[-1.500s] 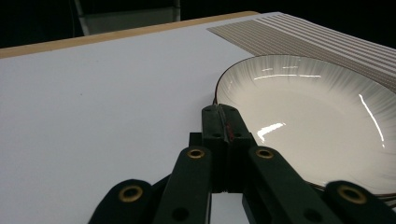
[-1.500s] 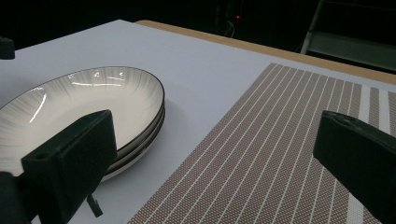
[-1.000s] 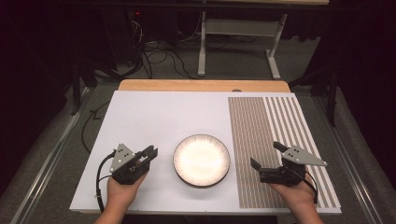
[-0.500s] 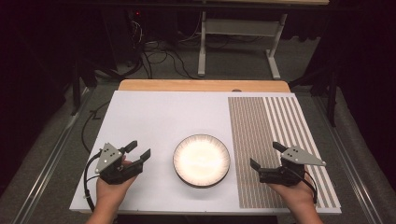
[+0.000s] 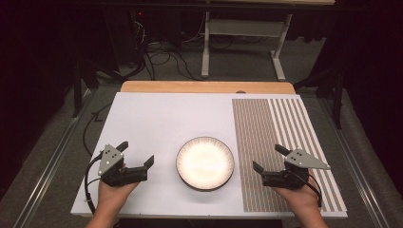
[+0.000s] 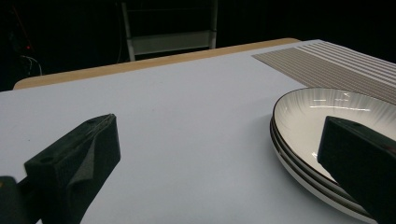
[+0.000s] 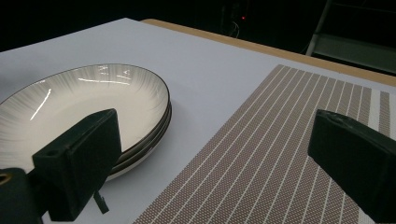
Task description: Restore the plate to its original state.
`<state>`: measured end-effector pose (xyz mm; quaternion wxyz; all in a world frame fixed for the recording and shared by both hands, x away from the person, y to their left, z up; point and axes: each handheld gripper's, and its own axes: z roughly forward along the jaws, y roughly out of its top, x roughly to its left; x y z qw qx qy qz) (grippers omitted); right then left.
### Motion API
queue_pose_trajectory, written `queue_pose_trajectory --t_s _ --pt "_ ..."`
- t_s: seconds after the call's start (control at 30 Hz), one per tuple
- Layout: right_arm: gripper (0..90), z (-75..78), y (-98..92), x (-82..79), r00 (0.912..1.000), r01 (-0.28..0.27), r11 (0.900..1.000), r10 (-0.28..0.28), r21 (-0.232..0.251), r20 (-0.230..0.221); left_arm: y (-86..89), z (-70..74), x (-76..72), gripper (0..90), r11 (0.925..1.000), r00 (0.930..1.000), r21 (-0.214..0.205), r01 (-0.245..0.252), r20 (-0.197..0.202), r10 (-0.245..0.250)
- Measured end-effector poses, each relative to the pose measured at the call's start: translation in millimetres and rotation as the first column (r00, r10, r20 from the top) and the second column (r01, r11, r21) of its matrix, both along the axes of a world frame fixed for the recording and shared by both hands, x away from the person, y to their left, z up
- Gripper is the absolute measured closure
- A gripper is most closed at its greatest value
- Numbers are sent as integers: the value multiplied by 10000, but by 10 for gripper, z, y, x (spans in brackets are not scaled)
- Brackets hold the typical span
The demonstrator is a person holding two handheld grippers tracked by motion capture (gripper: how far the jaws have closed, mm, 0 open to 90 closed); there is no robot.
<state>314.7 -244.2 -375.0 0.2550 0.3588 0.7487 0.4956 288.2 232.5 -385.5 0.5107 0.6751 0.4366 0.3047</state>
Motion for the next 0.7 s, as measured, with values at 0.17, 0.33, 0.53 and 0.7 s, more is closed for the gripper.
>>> queue_pose_trajectory --t_s 0.17,0.33,0.53,0.7 --pt "252 9 48 -14 9999 -93 9999 91 -136 -97 -2 -6 2 1 10000 10000 -38 71 -33 -71" --pt "376 13 101 -6 9996 -247 9995 244 -203 -144 -4 1 -10 1 10000 9999 -1 70 91 -70" --pt "578 10 213 30 9977 -578 9977 565 -365 -378 -11 -22 -16 1 9997 9998 112 210 39 -210" --pt "721 -9 322 68 9951 -841 9947 808 -584 -567 -25 -15 -26 1 9995 9995 81 295 84 -296"
